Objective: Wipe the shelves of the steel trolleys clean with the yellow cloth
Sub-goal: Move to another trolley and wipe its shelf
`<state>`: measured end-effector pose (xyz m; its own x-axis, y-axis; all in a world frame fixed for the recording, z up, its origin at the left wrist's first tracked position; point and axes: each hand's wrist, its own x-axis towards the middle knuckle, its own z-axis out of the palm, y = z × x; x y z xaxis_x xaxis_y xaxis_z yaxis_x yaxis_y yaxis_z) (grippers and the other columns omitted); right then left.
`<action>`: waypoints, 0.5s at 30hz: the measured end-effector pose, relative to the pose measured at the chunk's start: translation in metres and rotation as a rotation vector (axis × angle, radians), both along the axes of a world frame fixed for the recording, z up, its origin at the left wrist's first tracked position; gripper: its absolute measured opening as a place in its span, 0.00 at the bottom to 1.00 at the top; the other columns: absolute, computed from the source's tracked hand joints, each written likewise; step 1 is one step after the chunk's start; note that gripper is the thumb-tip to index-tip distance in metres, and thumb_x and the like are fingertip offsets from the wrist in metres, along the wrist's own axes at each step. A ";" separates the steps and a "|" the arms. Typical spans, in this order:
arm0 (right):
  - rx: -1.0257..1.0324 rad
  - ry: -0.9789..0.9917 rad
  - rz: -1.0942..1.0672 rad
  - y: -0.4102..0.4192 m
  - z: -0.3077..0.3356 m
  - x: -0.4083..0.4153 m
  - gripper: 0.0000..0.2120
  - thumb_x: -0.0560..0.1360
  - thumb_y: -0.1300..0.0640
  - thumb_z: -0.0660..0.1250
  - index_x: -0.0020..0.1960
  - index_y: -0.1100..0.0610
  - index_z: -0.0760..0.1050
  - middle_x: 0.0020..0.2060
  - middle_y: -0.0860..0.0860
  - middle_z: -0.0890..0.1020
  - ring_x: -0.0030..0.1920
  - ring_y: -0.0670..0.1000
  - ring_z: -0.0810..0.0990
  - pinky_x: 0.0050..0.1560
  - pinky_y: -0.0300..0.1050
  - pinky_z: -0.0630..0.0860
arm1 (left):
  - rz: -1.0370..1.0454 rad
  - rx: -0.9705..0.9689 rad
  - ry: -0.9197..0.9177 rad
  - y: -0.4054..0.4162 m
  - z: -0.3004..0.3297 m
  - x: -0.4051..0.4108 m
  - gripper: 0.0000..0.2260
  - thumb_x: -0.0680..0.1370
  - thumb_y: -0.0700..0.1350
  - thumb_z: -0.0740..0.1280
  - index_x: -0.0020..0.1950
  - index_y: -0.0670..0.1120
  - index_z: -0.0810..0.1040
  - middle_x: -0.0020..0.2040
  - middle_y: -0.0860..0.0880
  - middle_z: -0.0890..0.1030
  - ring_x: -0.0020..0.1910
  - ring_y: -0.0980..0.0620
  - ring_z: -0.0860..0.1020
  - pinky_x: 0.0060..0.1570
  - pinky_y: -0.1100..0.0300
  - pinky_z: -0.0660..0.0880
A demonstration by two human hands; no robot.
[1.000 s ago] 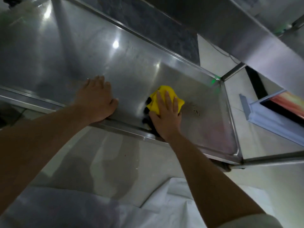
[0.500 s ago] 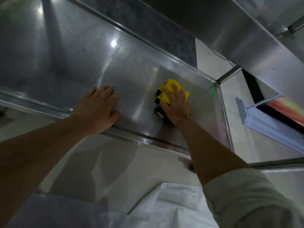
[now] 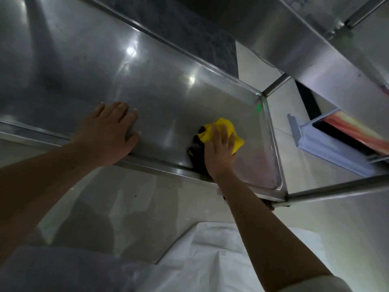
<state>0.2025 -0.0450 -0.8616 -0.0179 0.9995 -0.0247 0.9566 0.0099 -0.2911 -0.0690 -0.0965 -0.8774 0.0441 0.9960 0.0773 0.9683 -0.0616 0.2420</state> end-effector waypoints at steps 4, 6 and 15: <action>-0.026 -0.047 0.123 0.022 0.007 0.017 0.25 0.79 0.48 0.58 0.74 0.38 0.56 0.77 0.44 0.49 0.77 0.51 0.44 0.71 0.65 0.43 | -0.004 -0.018 0.008 -0.002 0.005 0.001 0.34 0.74 0.60 0.45 0.76 0.45 0.62 0.76 0.42 0.62 0.76 0.44 0.57 0.74 0.48 0.50; -0.011 -0.106 0.074 0.032 0.008 0.035 0.25 0.78 0.44 0.59 0.73 0.36 0.56 0.77 0.42 0.50 0.76 0.48 0.48 0.72 0.64 0.43 | 0.000 -0.024 0.007 -0.001 0.005 0.002 0.34 0.75 0.61 0.45 0.76 0.46 0.61 0.76 0.42 0.61 0.76 0.45 0.56 0.74 0.49 0.49; -0.052 -0.251 -0.333 0.024 0.013 0.112 0.24 0.79 0.40 0.50 0.74 0.42 0.56 0.76 0.52 0.56 0.74 0.58 0.55 0.71 0.70 0.48 | 0.008 -0.012 0.007 0.000 -0.002 0.001 0.32 0.76 0.60 0.47 0.76 0.46 0.61 0.76 0.42 0.61 0.76 0.44 0.57 0.74 0.48 0.50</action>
<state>0.3150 -0.0206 -0.8482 0.3186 0.9471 -0.0382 0.9465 -0.3201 -0.0409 -0.0681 -0.0968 -0.8791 0.0362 0.9972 0.0655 0.9705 -0.0507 0.2357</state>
